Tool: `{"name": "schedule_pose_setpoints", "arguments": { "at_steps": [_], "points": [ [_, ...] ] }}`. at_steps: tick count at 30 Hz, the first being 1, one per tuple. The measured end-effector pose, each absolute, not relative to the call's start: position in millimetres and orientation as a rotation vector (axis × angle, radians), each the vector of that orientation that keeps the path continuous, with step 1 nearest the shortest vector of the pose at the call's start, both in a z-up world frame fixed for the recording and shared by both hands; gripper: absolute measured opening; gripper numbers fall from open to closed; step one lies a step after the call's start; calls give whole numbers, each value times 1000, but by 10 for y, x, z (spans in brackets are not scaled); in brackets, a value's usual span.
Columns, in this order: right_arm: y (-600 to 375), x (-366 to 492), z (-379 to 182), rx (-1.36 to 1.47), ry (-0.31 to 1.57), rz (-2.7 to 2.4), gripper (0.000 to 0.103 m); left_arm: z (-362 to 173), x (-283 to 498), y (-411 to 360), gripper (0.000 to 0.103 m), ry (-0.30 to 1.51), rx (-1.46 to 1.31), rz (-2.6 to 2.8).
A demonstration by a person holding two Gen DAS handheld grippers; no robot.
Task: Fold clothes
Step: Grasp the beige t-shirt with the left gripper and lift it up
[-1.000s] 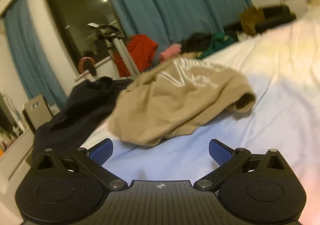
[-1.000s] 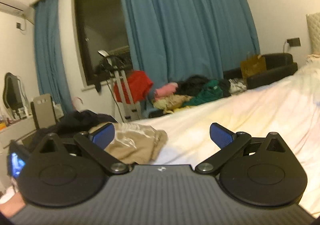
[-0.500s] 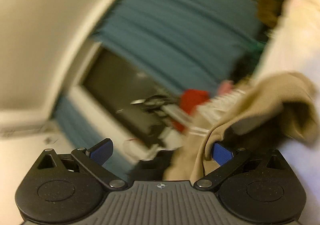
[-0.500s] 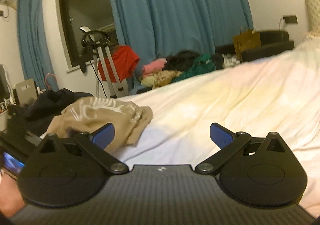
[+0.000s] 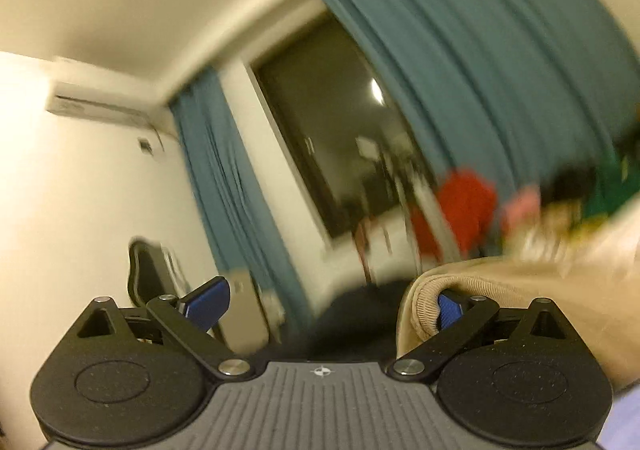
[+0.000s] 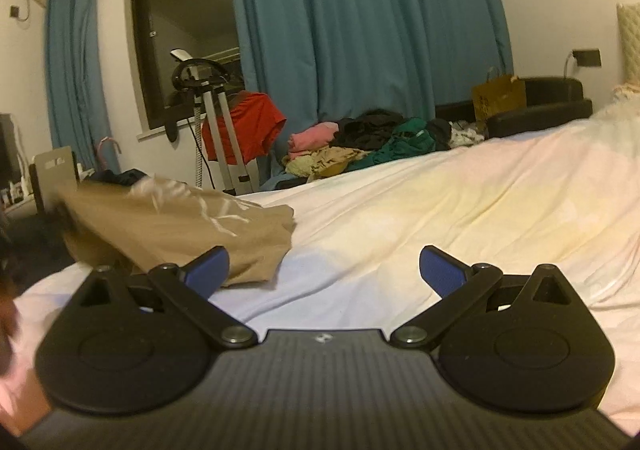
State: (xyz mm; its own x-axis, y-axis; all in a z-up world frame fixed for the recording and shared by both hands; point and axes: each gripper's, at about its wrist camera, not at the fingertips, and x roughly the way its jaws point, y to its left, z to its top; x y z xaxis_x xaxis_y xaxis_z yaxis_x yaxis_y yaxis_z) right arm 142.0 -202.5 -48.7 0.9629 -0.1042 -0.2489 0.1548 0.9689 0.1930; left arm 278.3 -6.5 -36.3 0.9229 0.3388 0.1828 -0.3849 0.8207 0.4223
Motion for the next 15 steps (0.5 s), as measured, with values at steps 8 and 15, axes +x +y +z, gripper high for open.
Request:
{"name": "schedule_pose_setpoints", "arguments": {
  "at_steps": [8,15],
  "points": [
    [-1836,1143,-305,167,165,-44,103,435,1941,-147,101,-330,430,292],
    [-1517,677,-64,159,128,97,103,875,893,6,101,-404,303,185]
  ]
}}
